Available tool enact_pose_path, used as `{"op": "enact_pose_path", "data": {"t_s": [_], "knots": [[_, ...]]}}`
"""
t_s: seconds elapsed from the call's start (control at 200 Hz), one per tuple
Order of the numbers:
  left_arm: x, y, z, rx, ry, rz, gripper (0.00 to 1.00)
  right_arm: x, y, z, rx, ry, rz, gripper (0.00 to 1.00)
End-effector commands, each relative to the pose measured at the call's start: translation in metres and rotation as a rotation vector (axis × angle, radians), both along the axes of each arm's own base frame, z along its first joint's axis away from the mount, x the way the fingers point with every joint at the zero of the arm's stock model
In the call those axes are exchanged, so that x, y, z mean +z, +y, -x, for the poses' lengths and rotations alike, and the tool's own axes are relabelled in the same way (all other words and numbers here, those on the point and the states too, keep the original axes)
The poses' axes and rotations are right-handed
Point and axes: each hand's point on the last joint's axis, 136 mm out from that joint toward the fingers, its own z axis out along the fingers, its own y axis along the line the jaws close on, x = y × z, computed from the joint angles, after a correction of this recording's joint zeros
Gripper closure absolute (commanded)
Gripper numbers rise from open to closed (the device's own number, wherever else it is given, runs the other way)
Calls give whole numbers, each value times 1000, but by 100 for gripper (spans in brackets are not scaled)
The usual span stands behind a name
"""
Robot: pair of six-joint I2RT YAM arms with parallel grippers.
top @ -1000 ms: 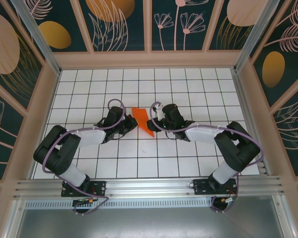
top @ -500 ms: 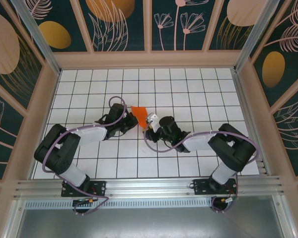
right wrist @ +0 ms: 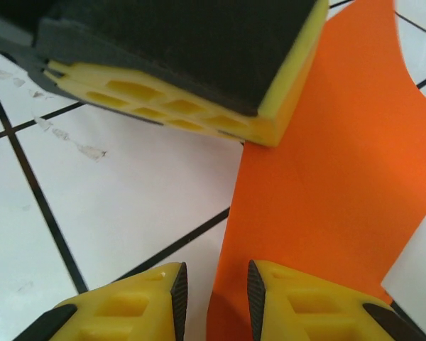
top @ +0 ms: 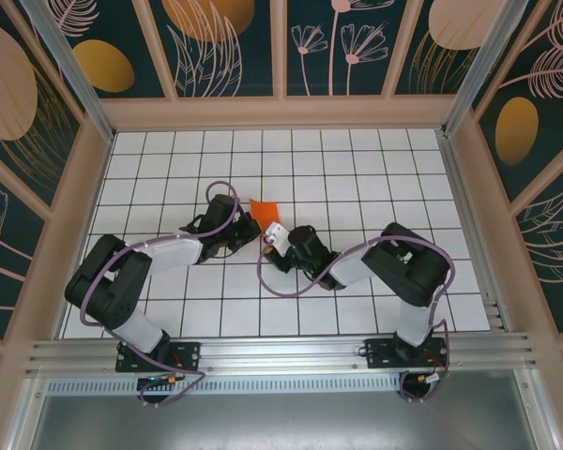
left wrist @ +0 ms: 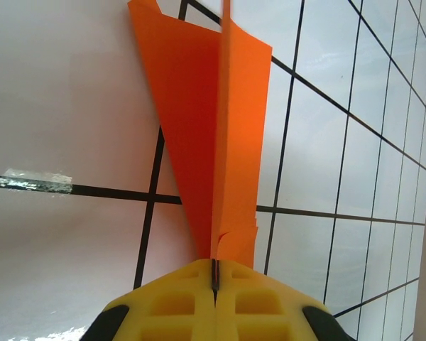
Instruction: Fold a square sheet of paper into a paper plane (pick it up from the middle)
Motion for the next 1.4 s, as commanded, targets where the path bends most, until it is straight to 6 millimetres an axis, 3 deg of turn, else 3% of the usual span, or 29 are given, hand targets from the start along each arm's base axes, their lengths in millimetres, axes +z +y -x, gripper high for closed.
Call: {"op": "enact_pose_path", "data": {"t_s": [0.0,0.215,0.4,0.736,1.196,1.271,1.396], "knots": [[2,-4,-2,-22,-9,-11,100,15,16,-11,8,-82,-30,70],[1,-3,-2,-17,-8,-19,100,18,20,-10,8,-89,-40,69],[1,-2,-3,-14,-9,-23,100,26,17,-2,12,-65,-57,59],[2,-3,-3,-17,-10,-16,100,18,20,-7,-4,-54,-49,56],[3,-2,-3,-12,-14,-24,96,15,17,-13,-44,-50,-57,83],[6,-1,-4,-4,-23,-27,91,14,17,-12,-42,-35,-64,89],[13,6,-8,22,-46,-51,73,16,15,-10,-35,8,-99,96]]}}
